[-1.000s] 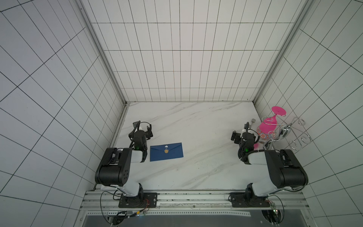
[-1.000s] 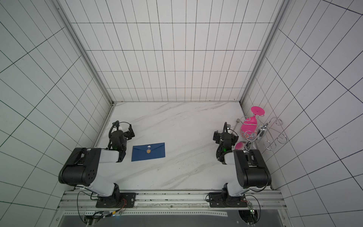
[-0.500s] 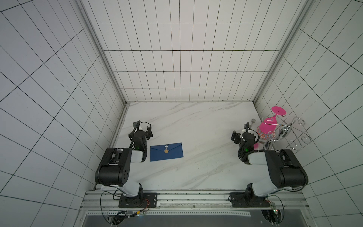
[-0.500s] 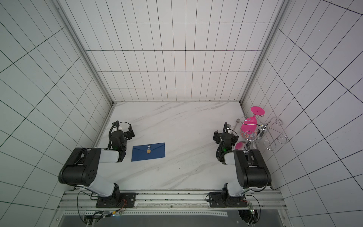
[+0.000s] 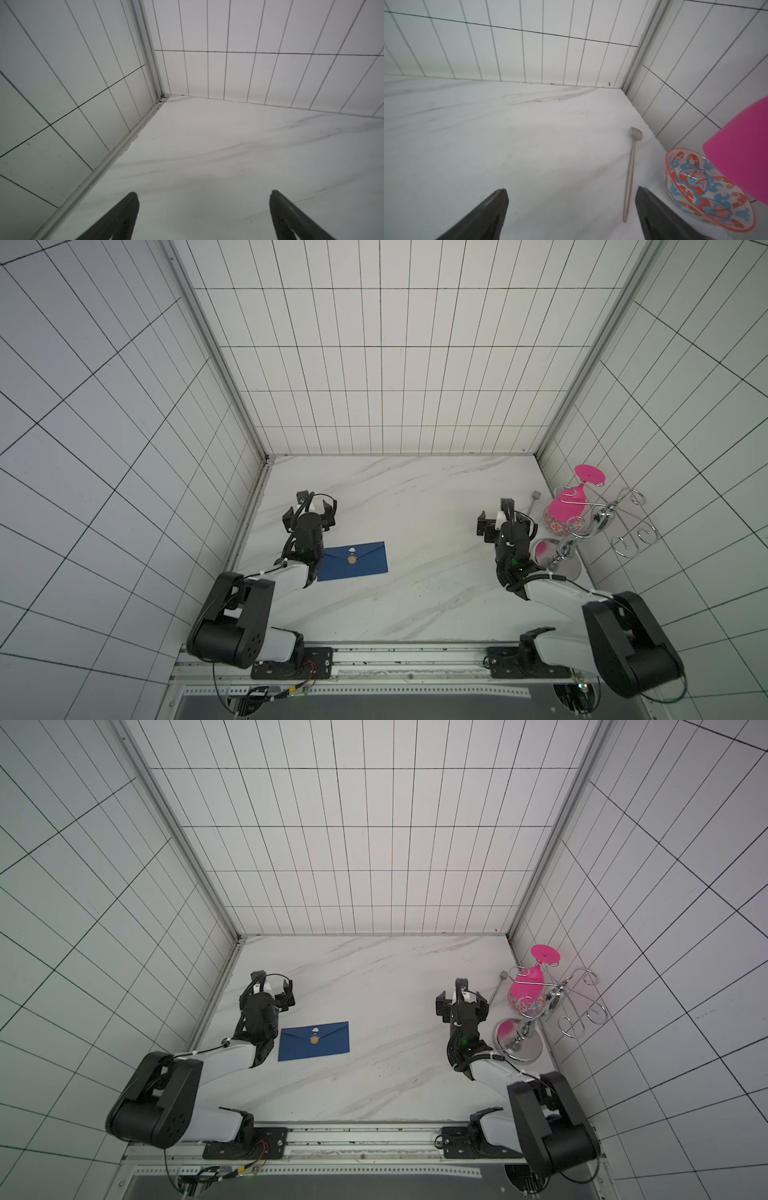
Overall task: Open the envelope
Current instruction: Move the envelope to the center of the board.
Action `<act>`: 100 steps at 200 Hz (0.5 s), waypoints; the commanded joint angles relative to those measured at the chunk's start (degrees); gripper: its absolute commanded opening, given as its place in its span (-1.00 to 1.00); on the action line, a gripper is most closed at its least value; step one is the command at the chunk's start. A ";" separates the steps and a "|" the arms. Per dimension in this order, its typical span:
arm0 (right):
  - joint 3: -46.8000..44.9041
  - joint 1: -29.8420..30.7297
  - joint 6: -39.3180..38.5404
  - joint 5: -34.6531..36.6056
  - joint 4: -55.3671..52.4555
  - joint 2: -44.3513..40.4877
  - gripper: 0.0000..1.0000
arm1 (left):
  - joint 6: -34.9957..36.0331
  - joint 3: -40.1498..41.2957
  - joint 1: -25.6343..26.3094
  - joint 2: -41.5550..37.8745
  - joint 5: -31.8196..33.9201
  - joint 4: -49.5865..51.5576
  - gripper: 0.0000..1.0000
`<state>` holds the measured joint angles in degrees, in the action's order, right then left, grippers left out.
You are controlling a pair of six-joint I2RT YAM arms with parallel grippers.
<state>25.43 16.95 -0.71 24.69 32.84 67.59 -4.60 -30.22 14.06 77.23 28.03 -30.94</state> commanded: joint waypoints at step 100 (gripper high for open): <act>25.43 7.24 31.53 -19.15 -49.79 4.73 0.97 | -40.33 -4.11 -3.46 -29.53 -6.28 48.13 0.96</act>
<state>44.56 17.30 27.11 9.32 -8.29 70.63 -33.32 -36.01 14.00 48.86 27.24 11.44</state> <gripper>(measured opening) 0.985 0.982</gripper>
